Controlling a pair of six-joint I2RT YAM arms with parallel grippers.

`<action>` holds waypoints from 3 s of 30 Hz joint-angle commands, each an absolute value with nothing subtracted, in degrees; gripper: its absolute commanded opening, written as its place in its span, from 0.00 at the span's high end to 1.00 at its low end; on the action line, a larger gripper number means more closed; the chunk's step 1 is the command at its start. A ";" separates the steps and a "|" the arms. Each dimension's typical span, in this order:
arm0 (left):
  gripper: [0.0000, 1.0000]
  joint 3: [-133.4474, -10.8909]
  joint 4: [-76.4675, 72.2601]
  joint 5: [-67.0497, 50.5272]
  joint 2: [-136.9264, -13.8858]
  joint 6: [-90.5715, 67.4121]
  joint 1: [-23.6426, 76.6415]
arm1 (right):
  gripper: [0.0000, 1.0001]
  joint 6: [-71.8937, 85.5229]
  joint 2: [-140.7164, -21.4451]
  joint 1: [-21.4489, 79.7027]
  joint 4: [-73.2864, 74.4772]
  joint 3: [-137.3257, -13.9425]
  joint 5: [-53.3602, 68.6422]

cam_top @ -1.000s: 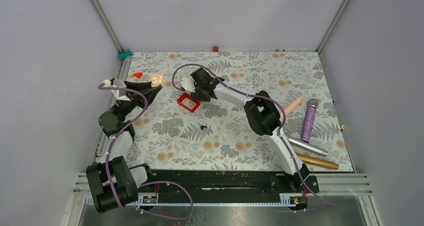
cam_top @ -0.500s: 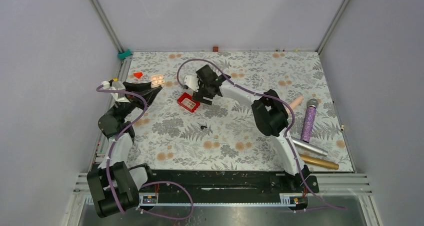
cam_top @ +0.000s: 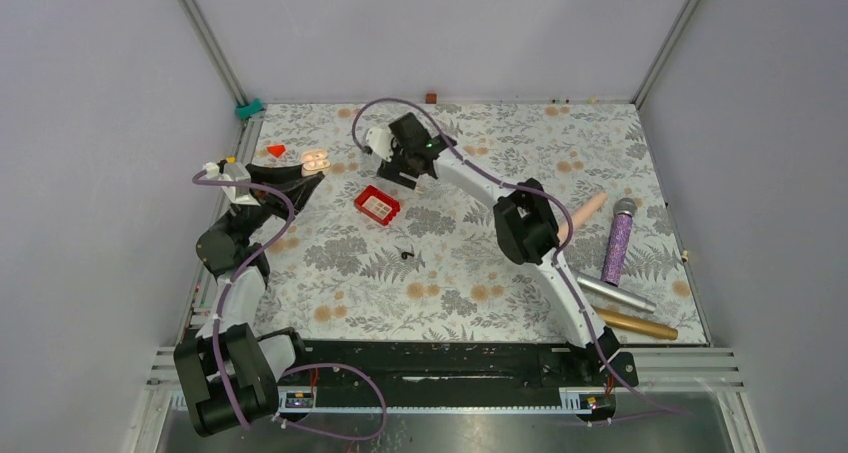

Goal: Insert the wireless bluetooth earbuds into the charging case
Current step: Pick up the earbud from the center of the board.

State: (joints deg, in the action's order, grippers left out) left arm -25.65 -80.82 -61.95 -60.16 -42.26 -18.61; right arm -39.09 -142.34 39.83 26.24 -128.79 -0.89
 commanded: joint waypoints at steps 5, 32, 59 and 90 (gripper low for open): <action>1.00 -26.18 -84.27 -61.74 -60.82 -41.92 -18.80 | 0.14 -53.80 -146.94 43.92 20.27 -128.85 -15.00; 1.00 -26.76 -84.25 -61.73 -60.09 -43.42 -18.80 | 0.09 -83.15 -138.33 44.86 11.40 -100.64 -24.67; 1.00 -25.47 -84.19 -60.80 -54.90 -43.83 -18.54 | 0.10 -54.15 -118.29 44.65 23.88 -80.47 -20.09; 1.00 -24.96 -84.19 -60.42 -54.07 -43.64 -17.49 | 0.03 -76.92 -93.39 27.16 -22.39 -39.19 24.49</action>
State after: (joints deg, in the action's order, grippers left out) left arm -24.93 -81.14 -61.63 -54.48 -44.01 -17.67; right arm -70.17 -90.67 27.11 -14.41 -39.09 19.86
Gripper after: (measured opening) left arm 0.283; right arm 0.987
